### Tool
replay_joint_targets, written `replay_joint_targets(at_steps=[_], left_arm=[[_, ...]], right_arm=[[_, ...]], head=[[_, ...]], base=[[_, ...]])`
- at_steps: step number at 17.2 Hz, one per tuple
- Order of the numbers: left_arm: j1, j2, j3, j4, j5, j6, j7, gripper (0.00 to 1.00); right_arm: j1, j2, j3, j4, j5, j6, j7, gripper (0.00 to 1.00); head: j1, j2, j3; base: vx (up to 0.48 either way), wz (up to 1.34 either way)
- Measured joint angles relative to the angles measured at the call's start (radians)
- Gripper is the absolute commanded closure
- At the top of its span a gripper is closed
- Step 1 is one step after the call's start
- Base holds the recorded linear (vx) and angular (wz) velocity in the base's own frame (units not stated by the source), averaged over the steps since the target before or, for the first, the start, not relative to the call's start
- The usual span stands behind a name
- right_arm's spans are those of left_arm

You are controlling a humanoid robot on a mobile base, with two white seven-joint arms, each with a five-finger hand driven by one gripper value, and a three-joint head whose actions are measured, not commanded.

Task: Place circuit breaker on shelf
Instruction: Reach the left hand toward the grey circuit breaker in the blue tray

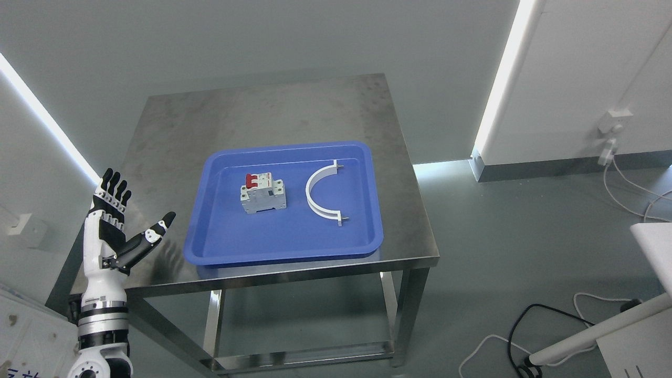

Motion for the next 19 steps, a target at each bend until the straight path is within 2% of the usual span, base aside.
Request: replay_joint_targets(at_steps=[1,5,7,13,19], left_arm=[[0.000,0.000,0.001,0.000,0.000,0.000,-0.025,0.00],[-0.041,0.003,-0.001,0.001,-0.002,0.002,-0.261,0.01],[-0.089,0.011,-0.004,0.007,-0.025,0.039,-0.350,0.01],[-0.289,0.099,-0.072,0.046,-0.213,0.194,-0.586,0.04],[-0.447,0.189,-0.179,0.116,-0.466,0.272,-0.788,0.07]], right_arm=[[0.000,0.000,0.000,0.000,0.000,0.000,0.000,0.00],[0.000,0.000,0.000,0.000,0.000,0.000,0.000,0.00],[0.000,0.000,0.000,0.000,0.000,0.000,0.000,0.00],[0.000,0.000,0.000,0.000,0.000,0.000,0.000,0.00],[0.000,0.000,0.000,0.000,0.000,0.000,0.000,0.00]], head=[[0.0000,0.000,0.000],[0.0000,0.000,0.000],[0.0000,0.000,0.000],[0.0000,0.000,0.000],[0.0000,0.000,0.000]], base=[[0.000,0.00],[0.000,0.00],[0.000,0.00],[0.000,0.00],[0.000,0.00]])
